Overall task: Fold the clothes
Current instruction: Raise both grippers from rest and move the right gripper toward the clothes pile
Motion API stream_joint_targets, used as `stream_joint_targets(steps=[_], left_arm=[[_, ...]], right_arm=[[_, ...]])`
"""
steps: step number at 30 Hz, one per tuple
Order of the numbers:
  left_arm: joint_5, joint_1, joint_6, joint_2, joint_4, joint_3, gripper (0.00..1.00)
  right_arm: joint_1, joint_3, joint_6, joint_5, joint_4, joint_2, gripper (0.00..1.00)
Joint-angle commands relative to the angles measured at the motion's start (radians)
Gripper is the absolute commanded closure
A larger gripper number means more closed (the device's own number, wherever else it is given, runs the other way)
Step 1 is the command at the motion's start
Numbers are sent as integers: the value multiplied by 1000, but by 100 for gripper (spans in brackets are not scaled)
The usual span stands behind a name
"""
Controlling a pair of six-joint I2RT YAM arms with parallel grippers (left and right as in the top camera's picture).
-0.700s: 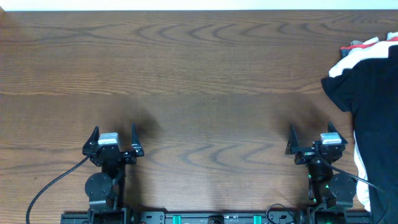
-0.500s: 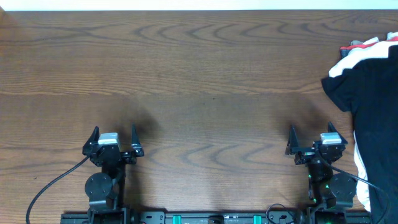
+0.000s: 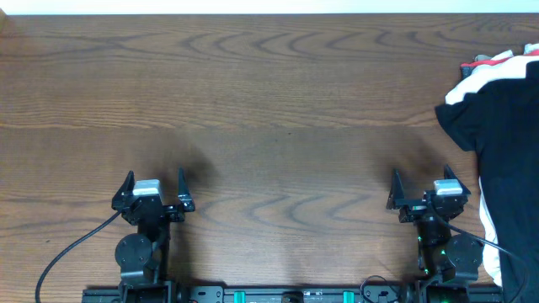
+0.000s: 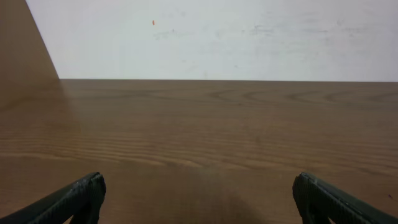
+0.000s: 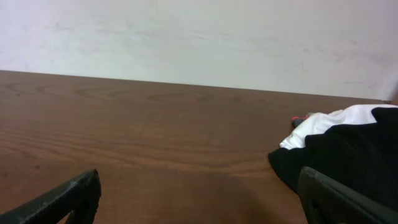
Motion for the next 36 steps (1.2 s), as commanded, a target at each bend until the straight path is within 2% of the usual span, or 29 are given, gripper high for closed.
stream_joint_targets(steps=[1,36], left_arm=[[-12,4,6,0,-42,-13,2],[-12,4,6,0,-42,-13,2]], right_arm=[[12,-6,-16,10,0,-2,1],[12,-6,-15,10,0,-2,1]])
